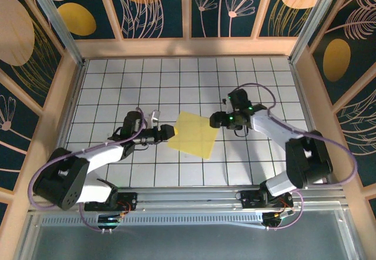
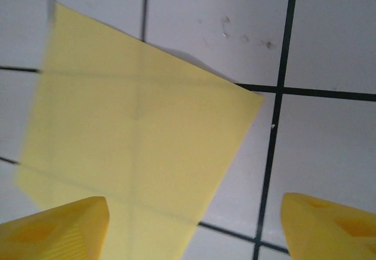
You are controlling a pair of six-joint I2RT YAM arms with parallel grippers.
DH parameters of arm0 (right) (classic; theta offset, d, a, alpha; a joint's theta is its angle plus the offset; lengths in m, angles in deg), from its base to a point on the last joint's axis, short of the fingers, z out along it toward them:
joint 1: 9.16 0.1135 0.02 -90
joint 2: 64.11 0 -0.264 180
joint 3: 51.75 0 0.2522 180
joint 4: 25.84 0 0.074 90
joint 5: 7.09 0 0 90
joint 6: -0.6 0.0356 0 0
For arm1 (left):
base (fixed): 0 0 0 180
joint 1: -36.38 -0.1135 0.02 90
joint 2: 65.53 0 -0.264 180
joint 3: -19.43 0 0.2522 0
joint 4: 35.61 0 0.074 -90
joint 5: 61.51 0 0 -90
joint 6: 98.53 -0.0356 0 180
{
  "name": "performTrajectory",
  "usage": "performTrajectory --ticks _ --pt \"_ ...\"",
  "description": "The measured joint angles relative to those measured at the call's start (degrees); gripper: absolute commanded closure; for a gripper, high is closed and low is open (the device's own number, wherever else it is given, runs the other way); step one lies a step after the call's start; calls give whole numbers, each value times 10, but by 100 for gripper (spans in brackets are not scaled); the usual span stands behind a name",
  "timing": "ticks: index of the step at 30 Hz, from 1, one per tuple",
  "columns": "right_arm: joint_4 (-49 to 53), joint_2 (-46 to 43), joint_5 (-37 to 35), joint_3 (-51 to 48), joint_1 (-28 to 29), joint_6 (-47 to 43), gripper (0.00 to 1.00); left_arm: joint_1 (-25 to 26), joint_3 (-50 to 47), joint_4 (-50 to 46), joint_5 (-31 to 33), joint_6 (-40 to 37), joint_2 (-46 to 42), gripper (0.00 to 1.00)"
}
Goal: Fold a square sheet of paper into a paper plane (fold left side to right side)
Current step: Pick up the square sheet of paper from the center of the table.
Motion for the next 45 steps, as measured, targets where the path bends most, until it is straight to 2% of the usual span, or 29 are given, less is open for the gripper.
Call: performTrajectory --ticks 5,12,31,36,38,45 --pt "8 86 -73 49 45 5 15 14 33 -29 35 -10 58 42" --pt "8 126 -113 71 62 20 14 28 61 -39 52 -20 119 44" --pt "21 176 -143 106 130 33 19 44 77 -44 64 -20 156 49" --pt "31 190 -130 128 162 42 25 45 77 -43 66 -20 156 50" --pt "33 195 -125 135 170 48 30 45 76 -43 66 -20 156 50" --pt "35 203 -111 144 178 57 63 45 71 -29 66 -16 155 49"
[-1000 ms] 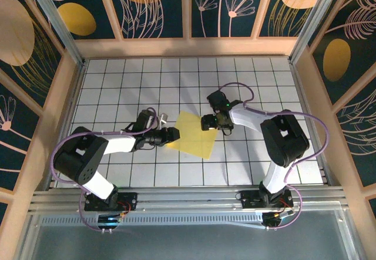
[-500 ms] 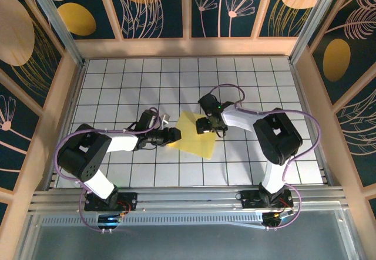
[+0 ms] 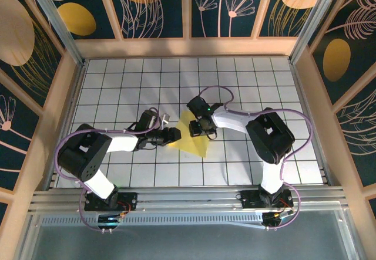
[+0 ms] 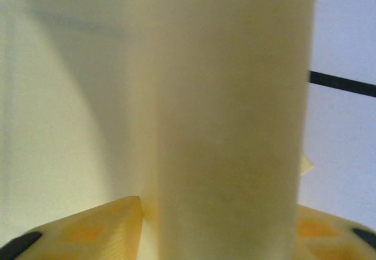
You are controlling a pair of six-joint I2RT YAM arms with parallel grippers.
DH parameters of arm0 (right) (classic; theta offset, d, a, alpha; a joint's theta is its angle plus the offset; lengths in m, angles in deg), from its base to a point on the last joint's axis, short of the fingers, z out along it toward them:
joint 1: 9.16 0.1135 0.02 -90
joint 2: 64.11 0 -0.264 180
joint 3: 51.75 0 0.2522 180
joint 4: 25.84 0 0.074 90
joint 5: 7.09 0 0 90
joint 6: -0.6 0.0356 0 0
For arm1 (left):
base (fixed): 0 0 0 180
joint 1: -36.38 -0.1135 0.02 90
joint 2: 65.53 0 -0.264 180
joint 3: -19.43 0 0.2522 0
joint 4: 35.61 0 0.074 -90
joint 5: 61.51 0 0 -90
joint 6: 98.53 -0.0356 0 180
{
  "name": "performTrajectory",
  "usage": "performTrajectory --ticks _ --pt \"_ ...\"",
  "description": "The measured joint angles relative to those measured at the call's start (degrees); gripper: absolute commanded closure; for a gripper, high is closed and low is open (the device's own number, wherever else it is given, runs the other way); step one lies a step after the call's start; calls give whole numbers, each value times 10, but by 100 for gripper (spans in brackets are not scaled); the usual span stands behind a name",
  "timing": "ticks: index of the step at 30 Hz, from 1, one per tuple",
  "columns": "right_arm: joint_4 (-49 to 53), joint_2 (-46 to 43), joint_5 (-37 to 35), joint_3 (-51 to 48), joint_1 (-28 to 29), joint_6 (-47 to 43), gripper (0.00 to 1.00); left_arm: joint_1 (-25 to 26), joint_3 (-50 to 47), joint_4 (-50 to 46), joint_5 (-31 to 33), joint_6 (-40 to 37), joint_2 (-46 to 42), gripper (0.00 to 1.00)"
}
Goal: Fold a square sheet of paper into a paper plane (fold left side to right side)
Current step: Pick up the square sheet of paper from the center of the table.
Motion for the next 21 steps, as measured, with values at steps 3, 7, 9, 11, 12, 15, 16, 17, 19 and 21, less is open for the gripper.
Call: performTrajectory --ticks 3,7,9,11,12,15,16,17,19,21 --pt "-1 0 15 0 0 2 73 0 -6 4 1 6 -11 45" --pt "-20 -5 61 -12 -5 -5 80 -4 -10 3 2 8 -56 39" --pt "-34 -16 90 -29 -14 -10 81 -12 -12 4 0 10 -88 36" --pt "-47 -37 121 -51 -29 -15 83 -36 -20 8 -7 11 -127 34" --pt "-52 -49 136 -61 -38 -20 83 -53 -26 11 -14 11 -147 33" --pt "-72 -98 191 -89 -75 -30 83 -104 -47 16 -37 11 -200 29" --pt "-78 -117 209 -97 -89 -35 83 -120 -54 17 -45 11 -217 28" --pt "-82 -134 224 -103 -100 -39 83 -131 -59 17 -54 10 -229 27" --pt "-85 -177 264 -112 -129 -50 83 -147 -67 18 -74 10 -256 24" --pt "-88 -215 300 -115 -154 -61 84 -156 -73 24 -94 11 -276 21"
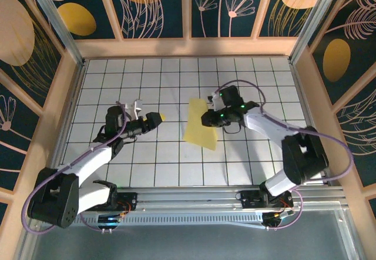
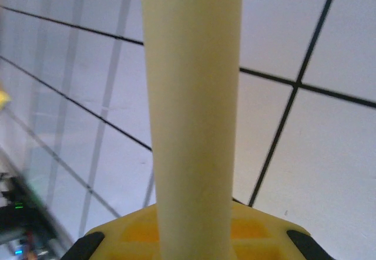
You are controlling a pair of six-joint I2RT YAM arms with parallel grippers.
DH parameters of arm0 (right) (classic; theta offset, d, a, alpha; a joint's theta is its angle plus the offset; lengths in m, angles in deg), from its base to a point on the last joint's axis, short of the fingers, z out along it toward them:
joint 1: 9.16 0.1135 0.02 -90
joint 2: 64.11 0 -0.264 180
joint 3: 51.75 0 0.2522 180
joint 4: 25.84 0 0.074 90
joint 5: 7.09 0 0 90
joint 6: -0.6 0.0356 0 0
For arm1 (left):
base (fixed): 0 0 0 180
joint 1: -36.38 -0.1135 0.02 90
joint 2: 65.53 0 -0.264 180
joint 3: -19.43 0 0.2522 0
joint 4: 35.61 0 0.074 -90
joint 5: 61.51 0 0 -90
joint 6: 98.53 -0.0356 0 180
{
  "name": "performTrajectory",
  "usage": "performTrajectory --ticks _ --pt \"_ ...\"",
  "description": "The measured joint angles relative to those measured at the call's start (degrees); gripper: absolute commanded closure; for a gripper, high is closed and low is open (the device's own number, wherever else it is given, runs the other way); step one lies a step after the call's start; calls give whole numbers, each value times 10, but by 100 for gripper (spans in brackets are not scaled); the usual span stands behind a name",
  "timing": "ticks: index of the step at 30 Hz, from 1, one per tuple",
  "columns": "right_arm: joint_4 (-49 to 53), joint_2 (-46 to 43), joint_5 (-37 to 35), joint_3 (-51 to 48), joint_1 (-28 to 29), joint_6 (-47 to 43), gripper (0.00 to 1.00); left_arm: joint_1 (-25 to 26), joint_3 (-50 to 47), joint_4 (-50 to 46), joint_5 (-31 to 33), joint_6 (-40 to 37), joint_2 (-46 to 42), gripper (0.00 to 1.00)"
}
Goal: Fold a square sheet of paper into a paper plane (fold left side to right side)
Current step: Pick up the square sheet of paper from the center of the table, then place a square sheet of paper at the center of the table.
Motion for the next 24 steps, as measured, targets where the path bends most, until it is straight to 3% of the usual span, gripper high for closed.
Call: performTrajectory --ticks 4,13,24 --pt "0 -71 79 -1 -35 -28 85 -6 -11 44 -46 6 -37 17" --pt "23 -141 225 11 -33 -51 86 -6 3 115 -137 5 -81 12" --pt "-8 -148 297 42 59 -21 87 19 44 108 -178 -40 -68 12"
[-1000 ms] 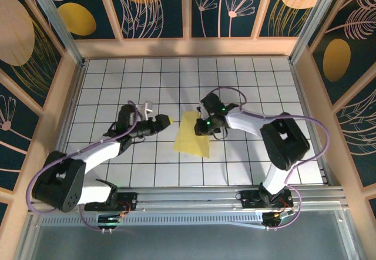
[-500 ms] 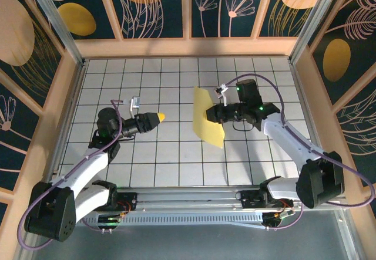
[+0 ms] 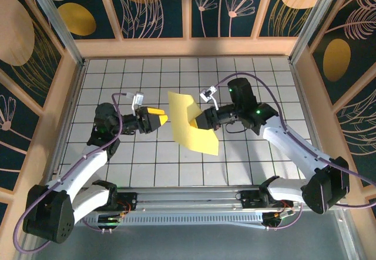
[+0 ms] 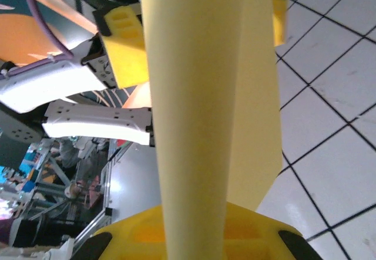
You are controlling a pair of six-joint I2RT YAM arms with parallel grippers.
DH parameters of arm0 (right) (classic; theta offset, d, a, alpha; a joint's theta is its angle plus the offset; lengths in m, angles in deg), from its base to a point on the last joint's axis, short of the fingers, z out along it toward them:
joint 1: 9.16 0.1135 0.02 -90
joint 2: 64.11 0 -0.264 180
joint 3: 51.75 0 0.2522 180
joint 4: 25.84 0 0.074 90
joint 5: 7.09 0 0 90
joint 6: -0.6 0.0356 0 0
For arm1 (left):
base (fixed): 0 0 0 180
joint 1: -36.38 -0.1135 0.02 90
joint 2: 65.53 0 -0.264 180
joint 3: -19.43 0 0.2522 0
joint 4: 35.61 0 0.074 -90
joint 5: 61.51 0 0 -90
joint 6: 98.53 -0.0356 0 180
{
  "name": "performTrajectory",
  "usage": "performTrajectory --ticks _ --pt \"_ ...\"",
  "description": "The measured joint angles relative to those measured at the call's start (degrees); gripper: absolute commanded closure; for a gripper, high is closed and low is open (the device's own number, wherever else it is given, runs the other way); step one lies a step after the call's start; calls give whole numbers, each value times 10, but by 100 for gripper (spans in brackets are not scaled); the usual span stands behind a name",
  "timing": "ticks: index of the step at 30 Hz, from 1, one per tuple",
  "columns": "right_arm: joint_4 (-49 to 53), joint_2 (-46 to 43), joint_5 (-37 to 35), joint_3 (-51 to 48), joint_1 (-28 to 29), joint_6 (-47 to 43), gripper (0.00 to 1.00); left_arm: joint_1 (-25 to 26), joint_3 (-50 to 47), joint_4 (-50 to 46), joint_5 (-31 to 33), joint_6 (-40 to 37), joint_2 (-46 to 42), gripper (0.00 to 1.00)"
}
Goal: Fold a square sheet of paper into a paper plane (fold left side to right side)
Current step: Place a square sheet of paper at the center of the table.
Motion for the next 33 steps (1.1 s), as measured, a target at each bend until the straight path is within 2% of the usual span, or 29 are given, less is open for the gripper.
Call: performTrajectory --ticks 2,3,4,6,8,9,10,14,18,21,23,25,29,33 --pt "-3 2 1 5 10 3 87 15 6 -3 -2 -6 5 15" --pt "-7 3 1 8 13 4 87 23 10 -5 -4 -10 6 21" --pt "-8 5 -1 12 14 3 87 30 13 -7 -5 -13 7 31" --pt "-7 14 -8 24 14 1 86 42 18 -10 -10 -22 7 61" --pt "-5 22 -21 32 14 -2 80 46 22 -16 -12 -29 7 85" --pt "-5 25 -28 34 12 -5 76 47 24 -22 -11 -34 7 96" --pt "-3 27 -37 34 11 -7 72 46 26 -32 -9 -40 7 100" --pt "16 29 -90 35 -7 -16 53 47 34 -81 21 -65 14 100" --pt "25 29 -164 31 -56 -7 37 46 33 -114 53 -65 55 100" --pt "24 22 -224 6 -90 7 28 47 20 -125 72 -58 100 100" --pt "20 16 -257 -18 -100 20 27 46 10 -136 88 -54 130 100" --pt "14 14 -283 -43 -101 32 31 46 3 -149 104 -54 159 100" --pt "-20 14 -318 -106 -101 68 52 46 1 -167 134 -55 222 100" --pt "-92 28 -321 -175 -92 121 71 46 12 -215 164 -76 275 100"
